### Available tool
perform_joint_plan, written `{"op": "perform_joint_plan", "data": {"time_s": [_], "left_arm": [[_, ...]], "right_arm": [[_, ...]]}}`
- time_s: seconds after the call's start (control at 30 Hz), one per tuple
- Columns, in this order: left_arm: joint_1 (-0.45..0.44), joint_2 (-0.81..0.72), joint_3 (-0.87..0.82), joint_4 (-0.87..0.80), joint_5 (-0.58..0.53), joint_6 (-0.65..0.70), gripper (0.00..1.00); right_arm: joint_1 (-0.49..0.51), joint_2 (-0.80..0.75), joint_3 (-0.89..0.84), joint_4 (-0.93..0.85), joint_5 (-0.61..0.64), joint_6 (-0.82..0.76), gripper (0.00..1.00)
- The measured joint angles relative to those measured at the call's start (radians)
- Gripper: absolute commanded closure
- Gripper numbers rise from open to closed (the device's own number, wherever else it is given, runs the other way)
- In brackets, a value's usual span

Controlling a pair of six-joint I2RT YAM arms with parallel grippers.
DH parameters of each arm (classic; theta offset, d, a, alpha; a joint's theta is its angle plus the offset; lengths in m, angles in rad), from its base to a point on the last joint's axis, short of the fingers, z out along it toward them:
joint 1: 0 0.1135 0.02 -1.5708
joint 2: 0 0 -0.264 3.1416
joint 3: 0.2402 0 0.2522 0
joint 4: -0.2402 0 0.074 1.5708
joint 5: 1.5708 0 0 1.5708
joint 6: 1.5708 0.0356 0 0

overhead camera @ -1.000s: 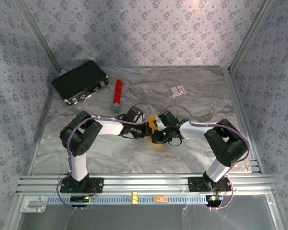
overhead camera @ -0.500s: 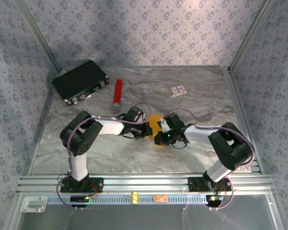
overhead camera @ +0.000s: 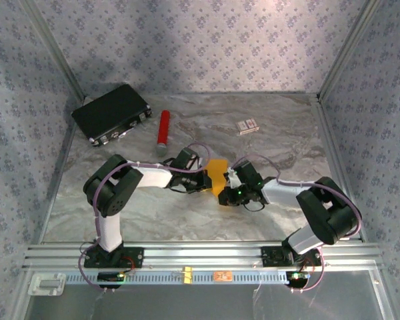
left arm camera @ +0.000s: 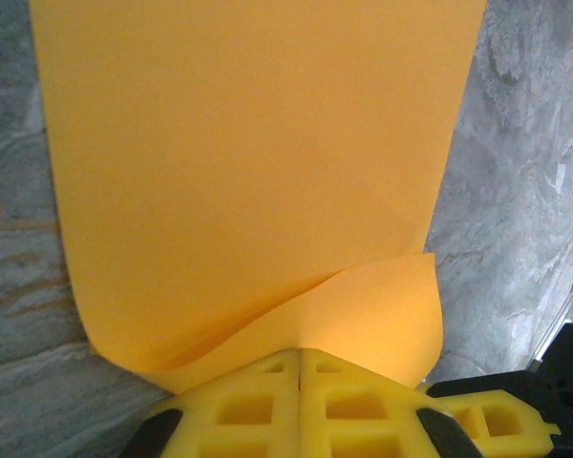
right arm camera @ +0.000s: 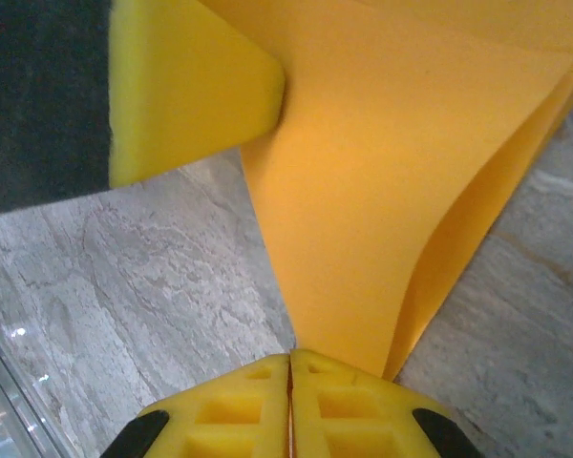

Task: Fold a paper plane with a square sheet of paper (pick it up from the middle)
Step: Third fold the triangle at the center of the table.

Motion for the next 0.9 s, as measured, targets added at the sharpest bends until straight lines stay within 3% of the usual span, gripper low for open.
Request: {"op": "perform_joint_plan", "data": {"time_s": [0.63,0.9], "left_arm": [[-0.004,0.002,0.005,-0.006,0.000,0.000,1.00],[-0.004,0.002,0.005,-0.006,0.000,0.000,1.00]], "right_arm": [[-0.021,-0.155,-0.021,-0.117,-0.016,0.011,0.90],[-0.024,-0.006,0.117,-0.081,-0.026,0.028,0.90]]}}
